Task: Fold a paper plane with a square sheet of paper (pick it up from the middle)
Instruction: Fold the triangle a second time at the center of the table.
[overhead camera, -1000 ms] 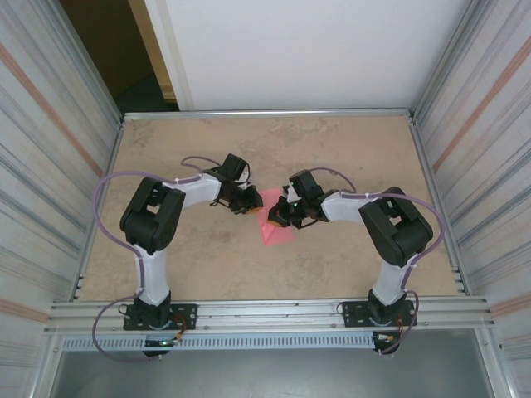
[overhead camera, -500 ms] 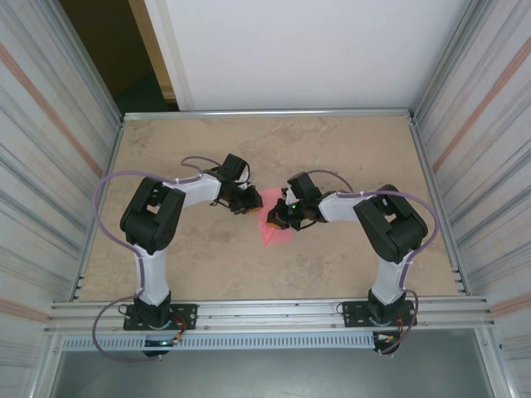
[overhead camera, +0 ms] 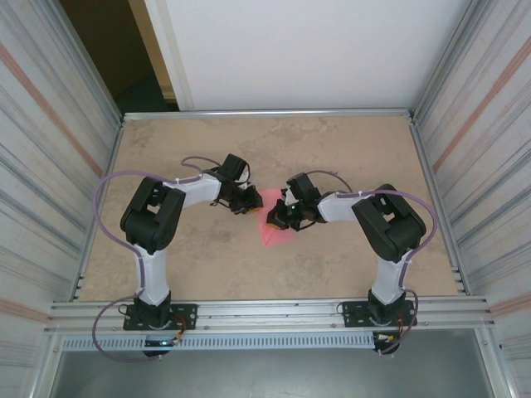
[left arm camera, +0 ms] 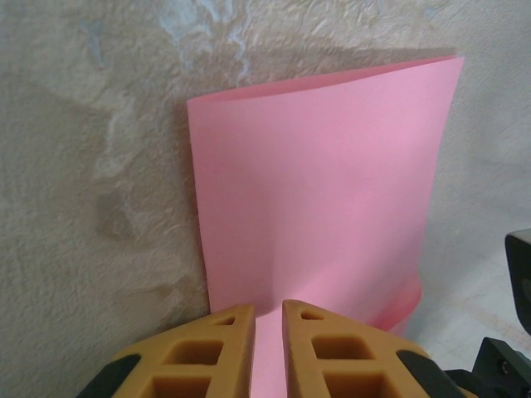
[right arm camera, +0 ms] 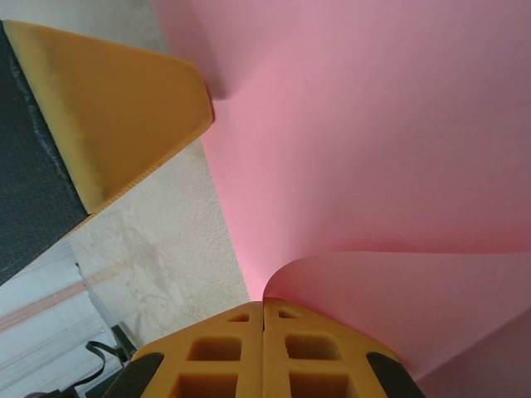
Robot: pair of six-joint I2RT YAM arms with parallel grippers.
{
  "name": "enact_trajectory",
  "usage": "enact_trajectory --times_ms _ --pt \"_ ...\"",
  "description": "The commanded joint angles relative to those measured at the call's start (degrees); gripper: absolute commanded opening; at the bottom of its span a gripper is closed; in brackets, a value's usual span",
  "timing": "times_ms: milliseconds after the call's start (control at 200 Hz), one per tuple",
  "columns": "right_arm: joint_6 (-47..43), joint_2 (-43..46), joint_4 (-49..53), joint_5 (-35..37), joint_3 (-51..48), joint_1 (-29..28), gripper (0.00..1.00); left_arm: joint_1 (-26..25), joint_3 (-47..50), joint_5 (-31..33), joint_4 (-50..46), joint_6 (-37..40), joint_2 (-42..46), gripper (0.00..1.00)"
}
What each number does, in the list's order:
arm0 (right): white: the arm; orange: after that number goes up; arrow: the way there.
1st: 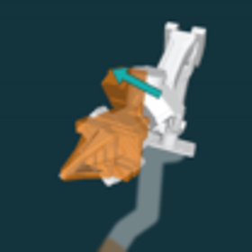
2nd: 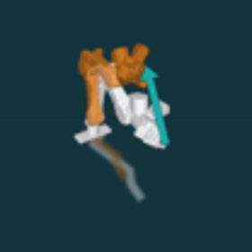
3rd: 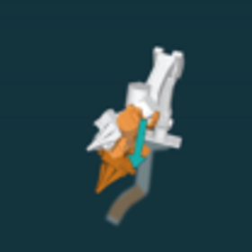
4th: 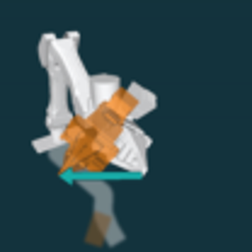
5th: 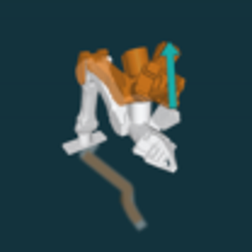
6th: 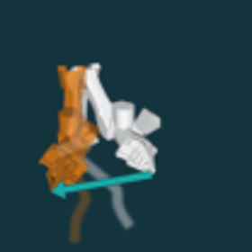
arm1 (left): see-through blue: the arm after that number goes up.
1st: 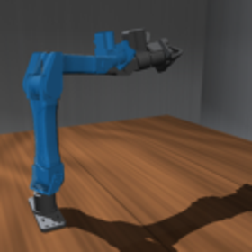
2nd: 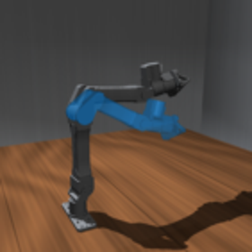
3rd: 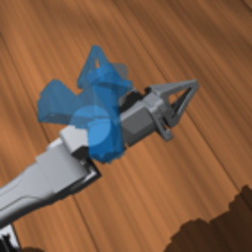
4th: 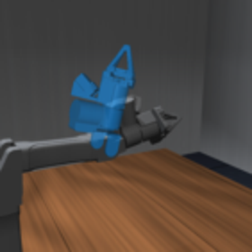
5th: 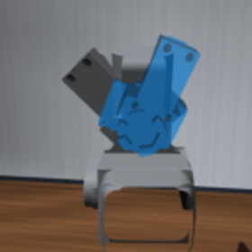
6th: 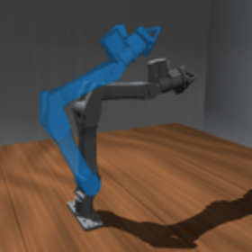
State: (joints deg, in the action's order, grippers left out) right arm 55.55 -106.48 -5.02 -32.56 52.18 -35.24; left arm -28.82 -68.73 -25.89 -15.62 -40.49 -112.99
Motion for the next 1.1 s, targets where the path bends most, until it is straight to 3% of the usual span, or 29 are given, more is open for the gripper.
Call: enact_trajectory --times_ms 0,1092 --pt "1.2 -0.7 -0.2 1.7 0.8 -0.4 0.0 0.2 0.2 0.3 -1.7 -0.3 -2.1 0.18" --pt "2.7 -2.3 -1.7 3.5 1.2 -0.4 0.0 0.2 1.0 0.0 -1.2 -0.7 -2.1 0.18"
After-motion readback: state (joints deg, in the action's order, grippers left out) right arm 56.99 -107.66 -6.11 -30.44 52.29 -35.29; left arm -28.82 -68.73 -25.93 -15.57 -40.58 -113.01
